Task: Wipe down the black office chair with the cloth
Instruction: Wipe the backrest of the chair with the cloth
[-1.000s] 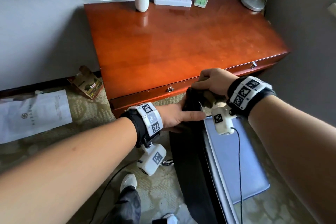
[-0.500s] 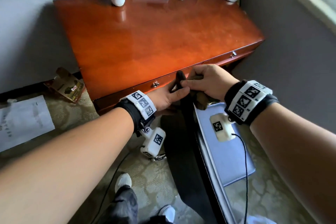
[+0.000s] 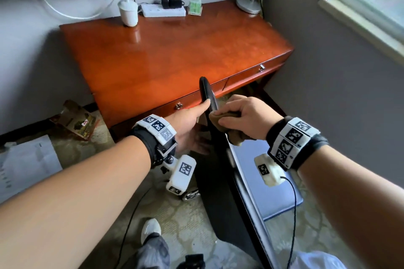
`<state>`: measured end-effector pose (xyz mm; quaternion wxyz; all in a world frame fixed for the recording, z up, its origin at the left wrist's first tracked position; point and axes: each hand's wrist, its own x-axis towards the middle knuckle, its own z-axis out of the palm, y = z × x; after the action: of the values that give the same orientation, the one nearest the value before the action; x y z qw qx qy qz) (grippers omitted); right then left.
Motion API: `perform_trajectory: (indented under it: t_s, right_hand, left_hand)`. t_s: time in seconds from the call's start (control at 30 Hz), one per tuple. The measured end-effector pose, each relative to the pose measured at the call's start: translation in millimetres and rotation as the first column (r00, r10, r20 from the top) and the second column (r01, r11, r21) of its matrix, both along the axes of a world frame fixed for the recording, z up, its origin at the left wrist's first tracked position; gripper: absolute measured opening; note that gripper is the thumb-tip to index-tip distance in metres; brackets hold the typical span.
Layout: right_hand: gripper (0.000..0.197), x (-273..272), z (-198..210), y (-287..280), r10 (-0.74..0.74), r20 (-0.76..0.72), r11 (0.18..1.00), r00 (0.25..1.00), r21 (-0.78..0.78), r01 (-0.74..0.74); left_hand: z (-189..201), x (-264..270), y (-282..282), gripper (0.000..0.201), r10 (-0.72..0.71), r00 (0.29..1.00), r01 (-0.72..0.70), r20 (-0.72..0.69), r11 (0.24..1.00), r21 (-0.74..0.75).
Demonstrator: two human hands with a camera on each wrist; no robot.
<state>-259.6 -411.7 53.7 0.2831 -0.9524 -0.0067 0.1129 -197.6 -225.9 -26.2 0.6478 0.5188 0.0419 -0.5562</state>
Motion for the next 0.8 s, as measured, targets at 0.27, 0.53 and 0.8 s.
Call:
perform_trajectory:
  t_s: [0.27, 0.53, 0.8]
  right_hand:
    - [0.018, -111, -7, -9, 0.15, 0.073, 0.989, 0.986, -0.011, -0.149]
    - [0.019, -206, -19, -38, 0.18, 0.109, 0.978, 0.978, 0.085, -0.19]
    - [0.025, -241, -16, -71, -0.091, 0.158, 0.971, 0.983, 0.234, 0.052]
  left_hand:
    - [14, -93, 1, 0.027, 0.264, 0.951, -0.274, 0.162, 0.961, 0.044]
    - [20, -178, -17, 0.029, 0.395, 0.872, -0.45, 0.288, 0.88, 0.155]
    - [38, -185, -39, 0.014, 0.413, 0.836, -0.508, 0.361, 0.83, 0.228]
